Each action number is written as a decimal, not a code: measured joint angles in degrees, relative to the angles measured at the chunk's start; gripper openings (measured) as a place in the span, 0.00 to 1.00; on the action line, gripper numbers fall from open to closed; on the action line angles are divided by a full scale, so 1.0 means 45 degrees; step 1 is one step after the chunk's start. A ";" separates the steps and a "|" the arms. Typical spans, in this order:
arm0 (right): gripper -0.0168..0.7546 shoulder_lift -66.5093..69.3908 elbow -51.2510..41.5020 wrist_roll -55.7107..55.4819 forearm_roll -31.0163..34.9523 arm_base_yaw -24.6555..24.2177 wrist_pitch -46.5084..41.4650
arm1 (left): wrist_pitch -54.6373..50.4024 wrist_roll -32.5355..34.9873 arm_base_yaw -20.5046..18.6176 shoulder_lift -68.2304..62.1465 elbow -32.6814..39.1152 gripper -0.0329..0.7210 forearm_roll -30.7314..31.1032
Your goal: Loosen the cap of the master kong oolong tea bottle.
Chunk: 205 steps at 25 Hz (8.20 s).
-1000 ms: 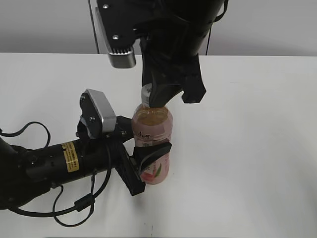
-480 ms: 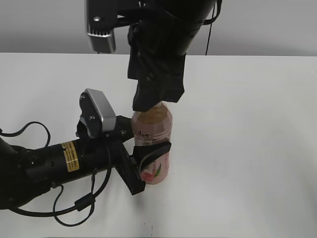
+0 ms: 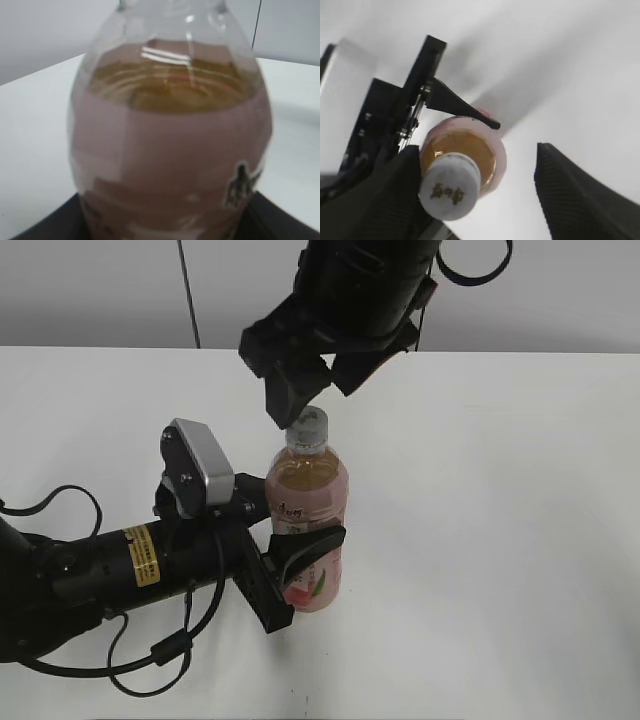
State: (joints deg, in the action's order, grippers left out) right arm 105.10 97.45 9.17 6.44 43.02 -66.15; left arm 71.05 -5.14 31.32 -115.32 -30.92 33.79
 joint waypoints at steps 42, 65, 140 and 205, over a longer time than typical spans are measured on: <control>0.40 0.0665 0.0406 -0.0454 0.0859 0.0000 -0.0822 | 0.0000 -0.0036 0.0000 0.0000 0.0000 0.54 -0.0042; 0.38 0.0627 0.0509 1.3703 0.1387 0.0000 -0.0899 | -0.0006 -0.0086 0.0000 0.0000 0.0000 0.54 -0.0089; 0.73 0.1359 -0.7870 -0.1549 0.1034 -0.5284 0.5418 | -0.0303 -0.0003 0.0000 0.0000 0.0011 0.76 -0.0412; 0.73 0.0319 -0.7870 -0.0535 0.1159 -0.5284 0.4208 | -2.2828 0.1597 -0.0607 1.3286 -0.2141 0.74 -0.9381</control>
State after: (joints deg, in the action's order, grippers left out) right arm 106.53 62.04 6.77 11.66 19.24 -47.22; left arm -31.67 2.05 28.59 -55.53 -40.56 -8.42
